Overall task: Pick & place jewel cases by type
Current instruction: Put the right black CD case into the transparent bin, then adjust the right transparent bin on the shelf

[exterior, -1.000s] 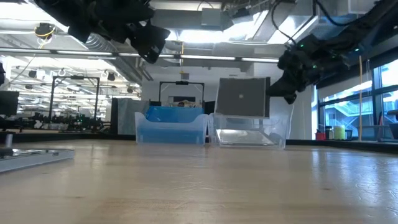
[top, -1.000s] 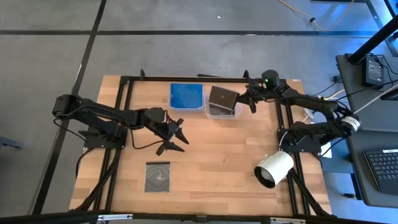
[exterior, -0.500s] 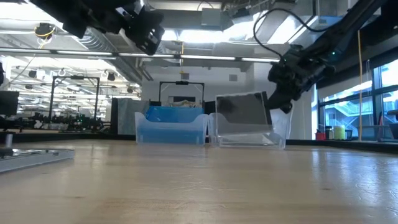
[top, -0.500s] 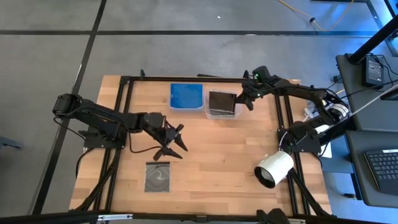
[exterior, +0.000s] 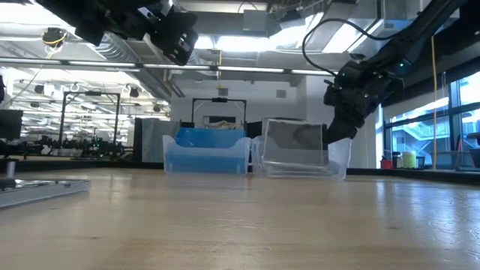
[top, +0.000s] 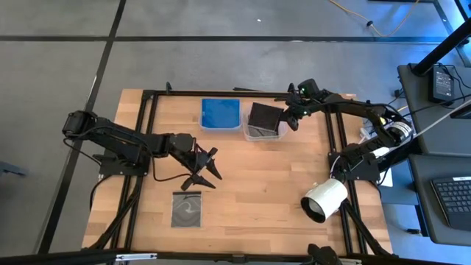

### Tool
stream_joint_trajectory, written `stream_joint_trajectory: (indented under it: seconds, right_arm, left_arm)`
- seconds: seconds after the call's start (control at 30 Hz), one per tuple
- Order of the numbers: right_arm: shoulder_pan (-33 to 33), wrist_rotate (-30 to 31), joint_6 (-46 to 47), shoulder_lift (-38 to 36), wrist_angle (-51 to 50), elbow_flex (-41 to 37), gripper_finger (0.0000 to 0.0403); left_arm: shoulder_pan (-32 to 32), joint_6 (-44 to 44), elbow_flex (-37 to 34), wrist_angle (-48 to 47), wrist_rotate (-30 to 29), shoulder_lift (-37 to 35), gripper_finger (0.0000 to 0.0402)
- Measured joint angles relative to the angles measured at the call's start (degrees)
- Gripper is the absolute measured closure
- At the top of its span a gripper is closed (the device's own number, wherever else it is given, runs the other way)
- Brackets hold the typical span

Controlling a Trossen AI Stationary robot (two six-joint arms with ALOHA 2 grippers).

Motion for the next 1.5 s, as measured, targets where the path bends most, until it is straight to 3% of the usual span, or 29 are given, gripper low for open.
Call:
stream_joint_trajectory:
  seconds: [0.3,0.6,0.73,0.83,0.93,1.13,1.23,1.5]
  right_arm:
    - [0.0,3.31,-3.57,0.0,1.43,0.03,0.0268]
    - [0.2,3.47,0.7,-0.83,2.61,-0.17,0.0241]
    - [1.61,-1.49,0.04,-5.2,2.44,-0.18,0.024]
    - [6.48,-1.61,-3.64,-9.0,-0.67,-0.4,0.024]
    - [13.96,5.63,-6.96,-12.11,-4.06,-0.7,0.024]
    - [30.19,9.88,-6.33,-12.58,-8.23,-0.72,0.024]
    - [36.59,16.05,-3.09,-12.27,-11.28,-0.74,0.024]
    - [43.47,26.77,3.6,-4.61,-11.0,-0.74,0.024]
  left_arm:
    - [0.0,0.0,0.0,-0.02,0.0,0.0,0.0214]
    - [0.0,0.0,0.0,-0.03,0.0,0.0,0.0216]
    - [0.0,0.0,0.0,-0.3,0.0,0.0,0.0216]
    - [0.0,0.03,0.0,-0.59,0.0,0.0,0.0217]
    - [0.0,1.76,0.0,-0.59,-0.02,0.0,0.0217]
    - [0.0,4.06,0.0,-0.92,-0.02,0.0,0.0217]
    - [0.02,4.04,0.0,-1.63,-0.02,0.0,0.0215]
    - [0.11,4.07,0.0,-2.23,-0.22,0.0,0.0216]
